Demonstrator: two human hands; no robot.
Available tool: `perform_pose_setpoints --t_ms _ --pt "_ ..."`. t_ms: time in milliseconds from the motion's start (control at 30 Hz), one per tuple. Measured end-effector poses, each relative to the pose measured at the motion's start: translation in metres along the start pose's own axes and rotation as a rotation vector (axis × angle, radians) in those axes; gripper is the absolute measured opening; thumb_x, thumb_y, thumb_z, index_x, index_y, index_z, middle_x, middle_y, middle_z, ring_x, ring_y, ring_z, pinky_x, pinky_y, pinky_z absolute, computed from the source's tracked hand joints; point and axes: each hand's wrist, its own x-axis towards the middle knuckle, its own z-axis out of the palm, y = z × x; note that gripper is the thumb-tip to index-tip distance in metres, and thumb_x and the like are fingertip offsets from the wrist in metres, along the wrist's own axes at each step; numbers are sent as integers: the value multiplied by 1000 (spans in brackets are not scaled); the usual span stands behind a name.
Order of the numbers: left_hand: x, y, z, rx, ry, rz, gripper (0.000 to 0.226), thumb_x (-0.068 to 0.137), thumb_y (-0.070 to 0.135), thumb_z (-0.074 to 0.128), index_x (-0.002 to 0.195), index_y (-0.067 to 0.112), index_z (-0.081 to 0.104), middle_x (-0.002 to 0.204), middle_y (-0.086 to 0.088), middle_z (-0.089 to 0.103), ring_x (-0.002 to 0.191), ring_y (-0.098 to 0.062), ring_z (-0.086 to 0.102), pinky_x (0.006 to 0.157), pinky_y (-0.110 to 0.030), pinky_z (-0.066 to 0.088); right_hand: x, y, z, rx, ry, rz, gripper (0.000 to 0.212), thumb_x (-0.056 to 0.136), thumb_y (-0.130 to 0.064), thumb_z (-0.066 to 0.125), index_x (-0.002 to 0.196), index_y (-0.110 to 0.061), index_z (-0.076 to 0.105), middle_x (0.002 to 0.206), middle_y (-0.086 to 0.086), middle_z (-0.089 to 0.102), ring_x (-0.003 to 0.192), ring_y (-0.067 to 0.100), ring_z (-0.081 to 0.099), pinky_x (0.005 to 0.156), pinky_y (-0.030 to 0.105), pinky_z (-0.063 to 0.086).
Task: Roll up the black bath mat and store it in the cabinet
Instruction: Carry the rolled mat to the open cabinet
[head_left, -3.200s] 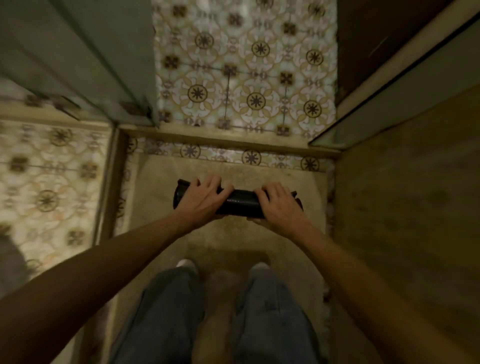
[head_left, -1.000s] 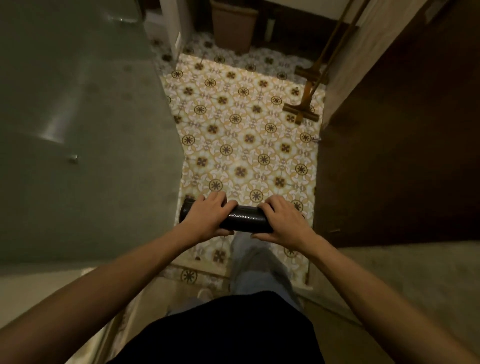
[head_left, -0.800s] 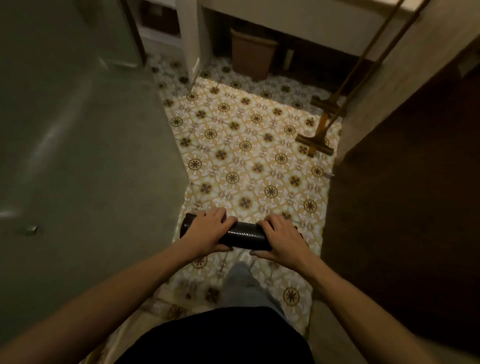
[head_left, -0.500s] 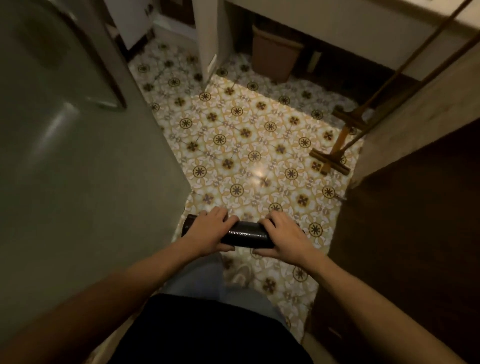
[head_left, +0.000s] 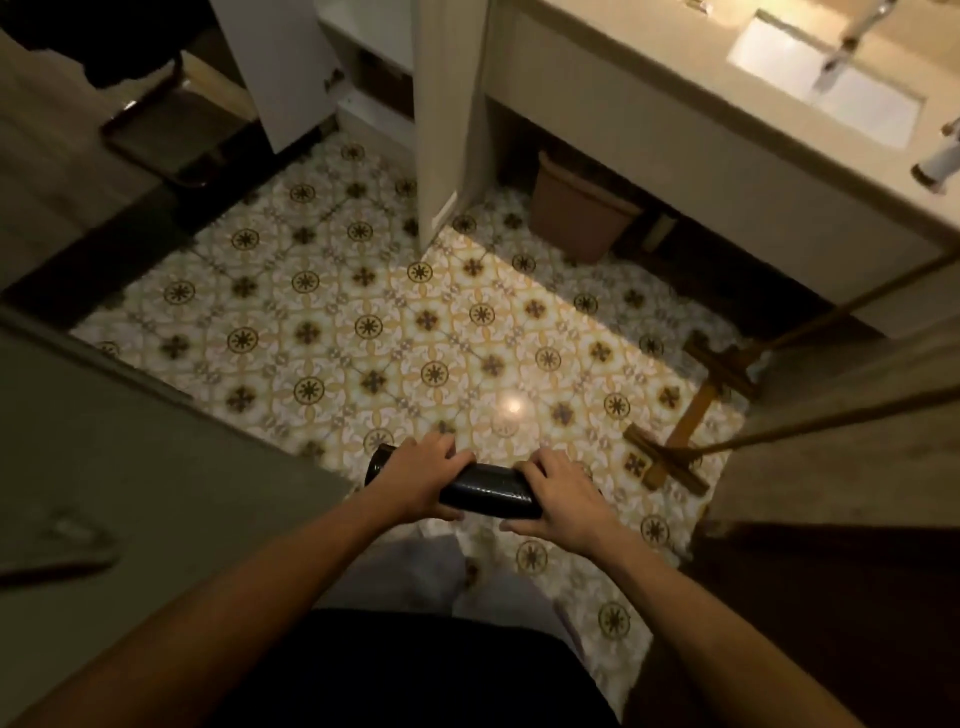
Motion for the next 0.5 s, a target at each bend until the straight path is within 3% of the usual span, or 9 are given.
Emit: perform_pose_setpoints --t_ms 167,500 --pt "60 -63 -52 -7 18 -6 74 80 70 62 135 26 39 123 -3 45 110 -22 45 83 -38 45 84 38 -60 -27 4 -44 76 83 -68 64 134 -14 51 121 10 48 107 29 48 89 44 47" --pt "169 -207 -133 -77 3 -91 77 82 68 62 141 23 39 128 -5 45 114 -23 46 84 -38 47 289 97 -144 2 -83 -159 78 78 -75 63 132 -19 53 118 6 48 106 24 47 87 39 47"
